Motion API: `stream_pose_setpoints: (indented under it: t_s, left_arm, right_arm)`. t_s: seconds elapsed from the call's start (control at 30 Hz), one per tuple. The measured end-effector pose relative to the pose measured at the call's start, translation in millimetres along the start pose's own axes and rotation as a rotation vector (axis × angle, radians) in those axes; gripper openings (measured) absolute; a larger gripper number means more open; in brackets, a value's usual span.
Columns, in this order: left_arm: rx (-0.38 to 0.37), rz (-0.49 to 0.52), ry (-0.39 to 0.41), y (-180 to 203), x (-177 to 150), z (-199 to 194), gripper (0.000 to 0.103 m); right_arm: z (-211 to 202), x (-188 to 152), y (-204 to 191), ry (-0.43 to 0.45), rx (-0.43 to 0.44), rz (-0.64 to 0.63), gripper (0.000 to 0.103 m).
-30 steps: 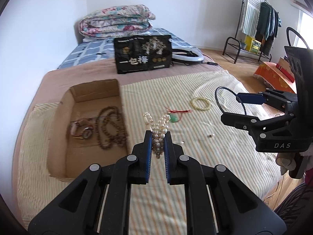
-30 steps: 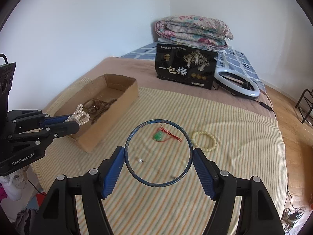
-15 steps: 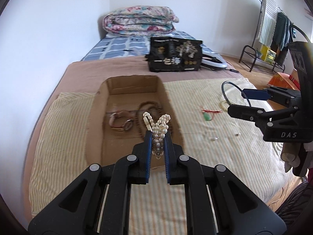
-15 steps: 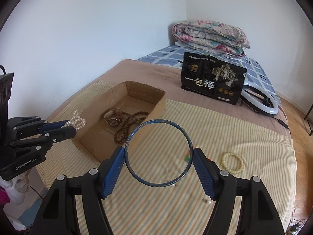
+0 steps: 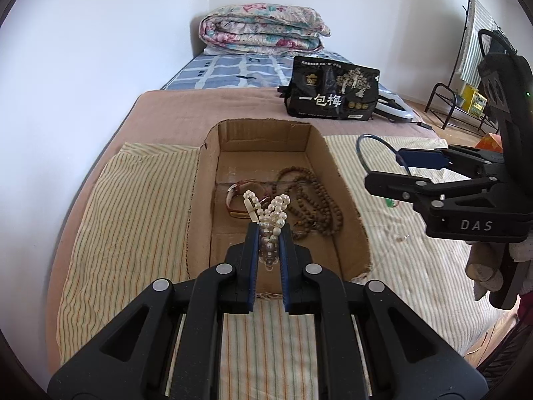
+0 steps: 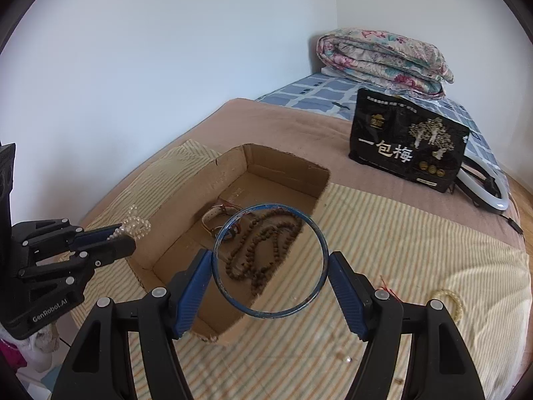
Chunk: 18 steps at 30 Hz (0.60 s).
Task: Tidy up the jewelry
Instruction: 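Carry the pearl necklace and blue bangle with both tools over the cardboard box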
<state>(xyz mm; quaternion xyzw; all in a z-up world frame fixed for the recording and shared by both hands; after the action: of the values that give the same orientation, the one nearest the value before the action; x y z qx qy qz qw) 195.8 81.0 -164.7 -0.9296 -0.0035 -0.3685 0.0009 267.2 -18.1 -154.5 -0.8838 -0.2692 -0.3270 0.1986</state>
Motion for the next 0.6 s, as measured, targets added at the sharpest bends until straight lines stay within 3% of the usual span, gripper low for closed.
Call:
stream_pose_setpoints:
  t_s: [0.6]
  left_arm:
    - [0.004, -0.017, -0.035, -10.1, -4.0, 25.2, 0.01]
  right_arm:
    - [52.5, 10.2, -6.9, -0.023, 0.035, 0.024, 0.073]
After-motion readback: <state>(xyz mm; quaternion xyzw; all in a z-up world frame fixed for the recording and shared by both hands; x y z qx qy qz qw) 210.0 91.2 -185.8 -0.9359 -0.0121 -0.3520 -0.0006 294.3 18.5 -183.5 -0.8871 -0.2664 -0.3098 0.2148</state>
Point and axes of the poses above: each gripper's, at about its wrist camera, not at the fingertips, and z roughly the way its jaws point, y to its right, x to its top, the point moved 8 cm from there along z, roughly the way its jaws point, and after that the axes turned 6 degrees about x, right-handed, at the moved point
